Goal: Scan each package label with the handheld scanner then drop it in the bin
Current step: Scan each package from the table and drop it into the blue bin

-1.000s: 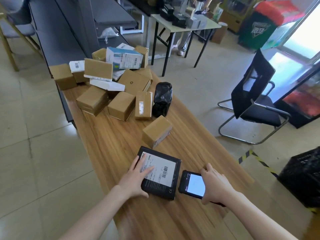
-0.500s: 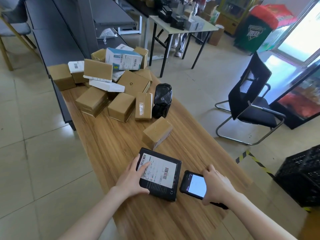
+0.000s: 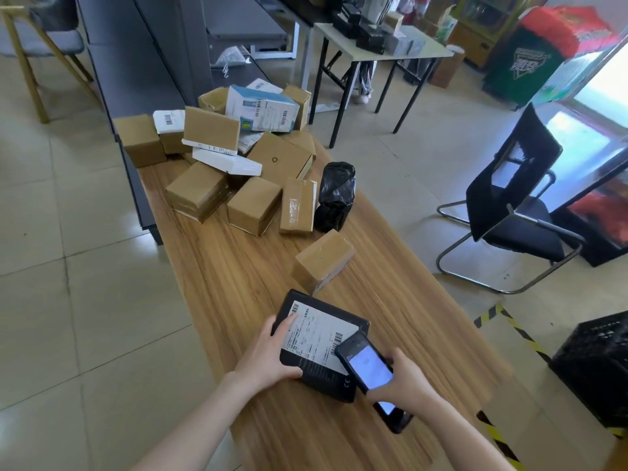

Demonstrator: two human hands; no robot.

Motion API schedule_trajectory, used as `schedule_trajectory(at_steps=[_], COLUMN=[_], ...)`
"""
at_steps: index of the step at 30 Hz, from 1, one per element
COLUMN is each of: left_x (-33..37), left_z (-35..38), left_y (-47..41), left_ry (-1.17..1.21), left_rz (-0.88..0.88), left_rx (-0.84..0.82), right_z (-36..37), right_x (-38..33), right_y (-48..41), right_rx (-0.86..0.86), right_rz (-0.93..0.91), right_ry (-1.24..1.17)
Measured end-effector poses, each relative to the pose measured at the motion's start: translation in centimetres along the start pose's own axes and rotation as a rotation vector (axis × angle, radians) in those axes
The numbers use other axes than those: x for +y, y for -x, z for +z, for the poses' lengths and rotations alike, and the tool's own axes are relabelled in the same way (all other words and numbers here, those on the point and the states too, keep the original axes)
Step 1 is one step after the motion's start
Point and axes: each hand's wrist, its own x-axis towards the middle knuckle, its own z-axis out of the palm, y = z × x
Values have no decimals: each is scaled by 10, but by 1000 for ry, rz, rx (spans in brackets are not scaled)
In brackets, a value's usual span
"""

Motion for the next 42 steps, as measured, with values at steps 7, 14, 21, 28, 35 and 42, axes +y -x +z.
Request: schedule_trajectory(at_steps=[7,14,21,28,35,42], left_x=[-10,-30,-17,9,41,72], left_z=[5,10,28,108,198,292], left_y=[31,100,210,359,504,617], left_ry=[96,219,294,330,388,511], left_rz=[-72,-203,-369,-660,-986,-1278], left_rx=[80,281,595,919,1163,1366], right_z=[44,66,94,156,244,325], right_x=[-13,-32,-50,-49,-39,-9], right_y=[-9,-1,33,107,216,329], right_rx=[-57,-155,-278,-511,-797,-1078], right_rz=[-27,-227,-522,-793,-1031,-1174], right_ry=[-200,-110,-5,140,395,652])
